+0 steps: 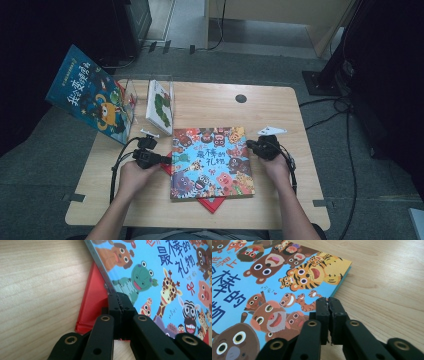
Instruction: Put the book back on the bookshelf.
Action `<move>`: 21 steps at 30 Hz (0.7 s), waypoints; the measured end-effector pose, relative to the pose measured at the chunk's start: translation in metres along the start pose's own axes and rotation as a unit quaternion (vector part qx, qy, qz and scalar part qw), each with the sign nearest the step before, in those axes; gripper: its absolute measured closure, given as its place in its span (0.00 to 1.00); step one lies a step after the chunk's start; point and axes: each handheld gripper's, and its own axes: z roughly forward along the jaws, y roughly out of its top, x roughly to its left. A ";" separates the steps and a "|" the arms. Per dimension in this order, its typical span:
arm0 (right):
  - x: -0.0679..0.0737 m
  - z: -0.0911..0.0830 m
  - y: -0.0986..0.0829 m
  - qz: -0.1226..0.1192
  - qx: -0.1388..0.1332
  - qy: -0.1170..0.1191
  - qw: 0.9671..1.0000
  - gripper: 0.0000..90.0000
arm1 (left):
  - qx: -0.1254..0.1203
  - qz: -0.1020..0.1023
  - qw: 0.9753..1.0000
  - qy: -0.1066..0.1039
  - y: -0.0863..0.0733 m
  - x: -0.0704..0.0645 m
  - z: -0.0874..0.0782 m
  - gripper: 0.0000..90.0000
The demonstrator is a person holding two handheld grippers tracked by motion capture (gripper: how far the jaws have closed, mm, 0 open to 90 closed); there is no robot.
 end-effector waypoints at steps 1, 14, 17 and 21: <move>0.001 0.001 0.000 -0.002 0.001 -0.003 1.000 0.99 | 0.000 0.000 1.000 0.001 -0.001 -0.001 0.000 1.00; -0.001 0.004 0.005 0.004 0.007 -0.001 1.000 1.00 | -0.009 -0.010 1.000 0.003 -0.009 -0.005 -0.001 1.00; -0.002 0.005 0.005 0.005 0.007 -0.002 1.000 1.00 | -0.009 -0.007 1.000 0.006 -0.010 -0.007 -0.001 1.00; -0.001 0.006 0.007 0.005 0.006 -0.006 1.000 1.00 | -0.008 -0.008 1.000 0.003 -0.011 -0.008 -0.001 1.00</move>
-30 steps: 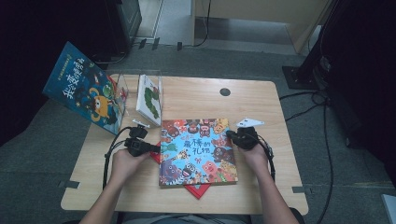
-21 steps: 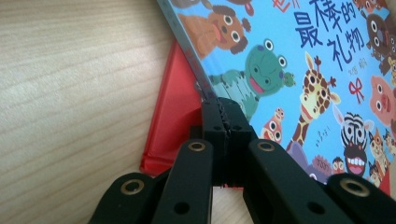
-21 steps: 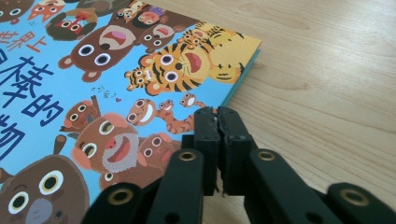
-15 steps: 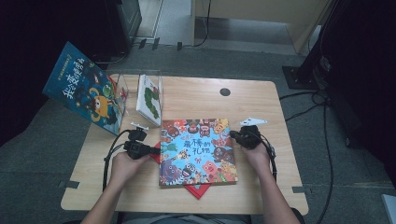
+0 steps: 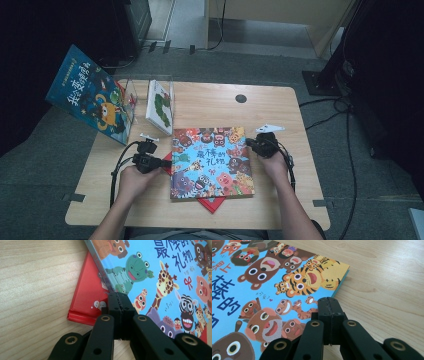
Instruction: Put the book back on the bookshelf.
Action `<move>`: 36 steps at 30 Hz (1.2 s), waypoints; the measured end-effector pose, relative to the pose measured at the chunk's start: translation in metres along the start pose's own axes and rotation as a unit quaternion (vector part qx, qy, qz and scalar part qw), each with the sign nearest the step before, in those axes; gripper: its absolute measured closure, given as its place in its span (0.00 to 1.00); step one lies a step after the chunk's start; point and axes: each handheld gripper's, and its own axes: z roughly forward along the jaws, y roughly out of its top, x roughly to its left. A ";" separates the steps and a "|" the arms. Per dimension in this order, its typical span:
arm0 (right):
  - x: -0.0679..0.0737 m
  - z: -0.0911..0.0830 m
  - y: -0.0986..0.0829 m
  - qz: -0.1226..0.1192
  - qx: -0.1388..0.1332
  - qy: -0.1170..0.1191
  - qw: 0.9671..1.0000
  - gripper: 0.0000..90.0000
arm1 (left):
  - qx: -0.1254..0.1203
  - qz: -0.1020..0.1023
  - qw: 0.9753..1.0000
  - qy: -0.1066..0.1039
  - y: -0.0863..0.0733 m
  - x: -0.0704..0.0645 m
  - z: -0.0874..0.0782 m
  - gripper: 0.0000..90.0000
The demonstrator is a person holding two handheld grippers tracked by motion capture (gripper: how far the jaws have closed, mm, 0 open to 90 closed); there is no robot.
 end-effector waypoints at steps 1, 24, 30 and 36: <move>0.000 0.000 0.000 0.001 -0.001 -0.002 1.000 1.00 | 0.001 0.001 1.000 -0.002 0.000 0.000 0.000 1.00; -0.004 0.018 0.017 0.029 -0.001 -0.013 0.999 1.00 | 0.001 0.000 1.000 -0.015 -0.029 -0.024 0.003 1.00; -0.001 0.023 0.022 0.023 0.003 -0.013 1.000 1.00 | 0.002 -0.002 1.000 -0.015 -0.034 -0.027 0.002 1.00; 0.000 0.028 0.027 0.025 0.006 -0.014 1.000 1.00 | 0.003 -0.001 1.000 -0.013 -0.037 -0.030 0.002 1.00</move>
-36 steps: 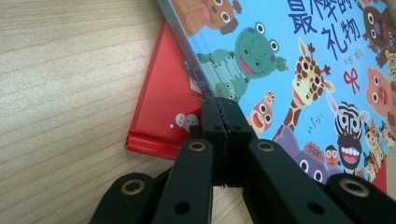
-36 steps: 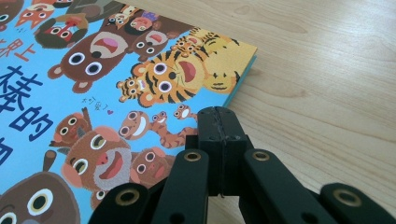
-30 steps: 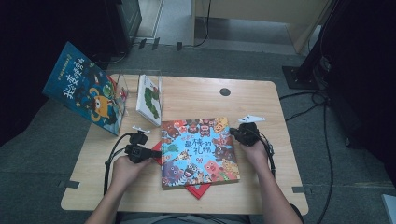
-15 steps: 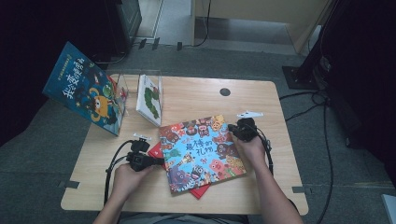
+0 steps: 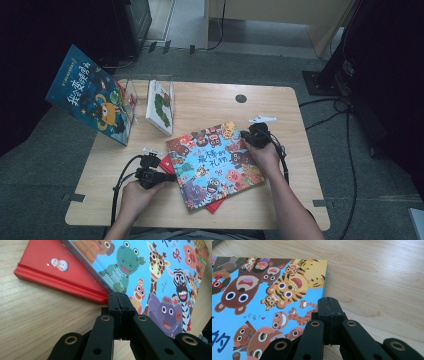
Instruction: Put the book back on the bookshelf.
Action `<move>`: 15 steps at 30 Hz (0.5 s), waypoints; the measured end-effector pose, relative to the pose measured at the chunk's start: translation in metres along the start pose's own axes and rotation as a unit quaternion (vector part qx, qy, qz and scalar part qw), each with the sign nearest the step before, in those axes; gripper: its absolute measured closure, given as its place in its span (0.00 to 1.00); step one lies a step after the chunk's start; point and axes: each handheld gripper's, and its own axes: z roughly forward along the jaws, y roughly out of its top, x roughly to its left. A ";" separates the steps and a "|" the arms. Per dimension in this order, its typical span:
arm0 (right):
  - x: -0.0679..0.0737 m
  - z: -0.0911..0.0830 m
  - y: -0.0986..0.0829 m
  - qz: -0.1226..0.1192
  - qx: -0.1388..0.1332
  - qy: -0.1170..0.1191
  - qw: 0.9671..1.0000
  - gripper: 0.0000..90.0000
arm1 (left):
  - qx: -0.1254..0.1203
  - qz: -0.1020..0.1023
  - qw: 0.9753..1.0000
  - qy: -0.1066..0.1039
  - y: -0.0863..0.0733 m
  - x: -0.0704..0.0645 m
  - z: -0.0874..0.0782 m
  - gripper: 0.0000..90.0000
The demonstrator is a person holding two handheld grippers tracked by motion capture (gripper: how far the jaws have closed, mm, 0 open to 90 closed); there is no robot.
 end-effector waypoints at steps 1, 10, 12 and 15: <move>0.001 0.001 0.001 0.002 -0.001 -0.001 1.000 1.00 | 0.001 0.000 1.000 -0.001 -0.001 -0.001 0.000 1.00; -0.004 0.004 0.003 0.017 -0.006 0.013 1.000 1.00 | 0.004 0.011 1.000 0.000 0.001 -0.001 -0.001 1.00; -0.004 0.002 0.003 0.014 -0.010 0.013 1.000 1.00 | -0.001 0.014 1.000 0.005 0.003 0.000 -0.005 1.00; -0.002 -0.003 0.001 0.009 -0.008 0.018 1.000 1.00 | -0.015 0.013 1.000 0.013 0.008 0.006 -0.015 1.00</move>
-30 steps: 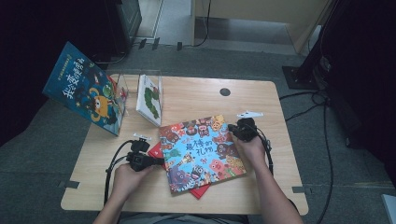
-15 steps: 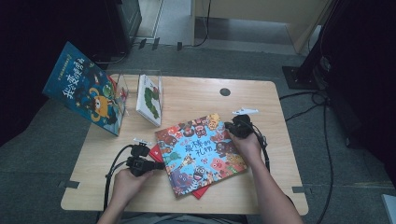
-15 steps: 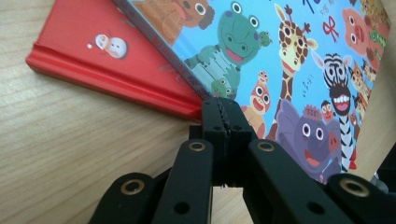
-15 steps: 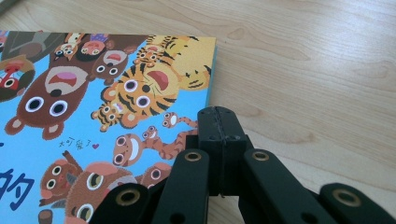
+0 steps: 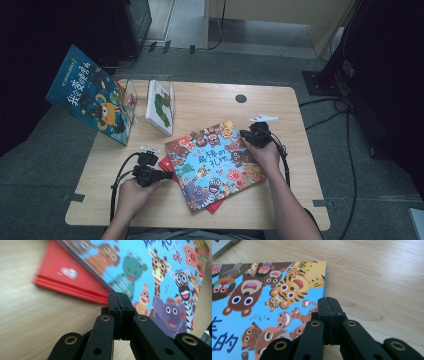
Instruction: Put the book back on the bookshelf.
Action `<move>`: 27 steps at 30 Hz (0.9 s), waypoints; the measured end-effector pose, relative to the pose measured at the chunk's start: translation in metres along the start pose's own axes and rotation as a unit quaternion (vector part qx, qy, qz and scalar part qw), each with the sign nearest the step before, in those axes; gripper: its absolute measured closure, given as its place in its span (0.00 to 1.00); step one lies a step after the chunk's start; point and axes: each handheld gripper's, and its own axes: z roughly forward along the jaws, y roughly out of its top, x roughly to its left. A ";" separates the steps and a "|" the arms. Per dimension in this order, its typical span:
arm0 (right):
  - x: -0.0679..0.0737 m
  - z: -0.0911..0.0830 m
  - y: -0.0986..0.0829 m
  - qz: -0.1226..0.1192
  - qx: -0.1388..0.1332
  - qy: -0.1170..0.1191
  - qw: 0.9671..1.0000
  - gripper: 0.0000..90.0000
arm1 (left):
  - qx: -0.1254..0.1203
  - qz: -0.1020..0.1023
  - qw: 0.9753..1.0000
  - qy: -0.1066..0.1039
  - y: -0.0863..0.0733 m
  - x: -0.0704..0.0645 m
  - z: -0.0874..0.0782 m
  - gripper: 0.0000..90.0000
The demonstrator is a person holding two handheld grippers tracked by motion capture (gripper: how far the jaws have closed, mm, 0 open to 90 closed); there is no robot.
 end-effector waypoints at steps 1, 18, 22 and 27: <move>0.000 -0.003 -0.002 -0.004 -0.002 0.002 1.000 1.00 | -0.002 -0.001 1.000 -0.001 0.002 0.002 -0.002 1.00; 0.007 -0.050 -0.047 0.009 -0.004 0.003 1.000 1.00 | -0.016 0.011 1.000 -0.001 0.049 0.033 -0.011 1.00; 0.010 -0.062 -0.060 0.019 -0.006 0.000 1.000 1.00 | -0.014 0.014 1.000 -0.005 0.057 0.037 -0.012 1.00; 0.017 -0.082 -0.077 0.027 -0.009 -0.002 1.000 1.00 | -0.017 0.021 1.000 -0.011 0.064 0.038 -0.013 0.99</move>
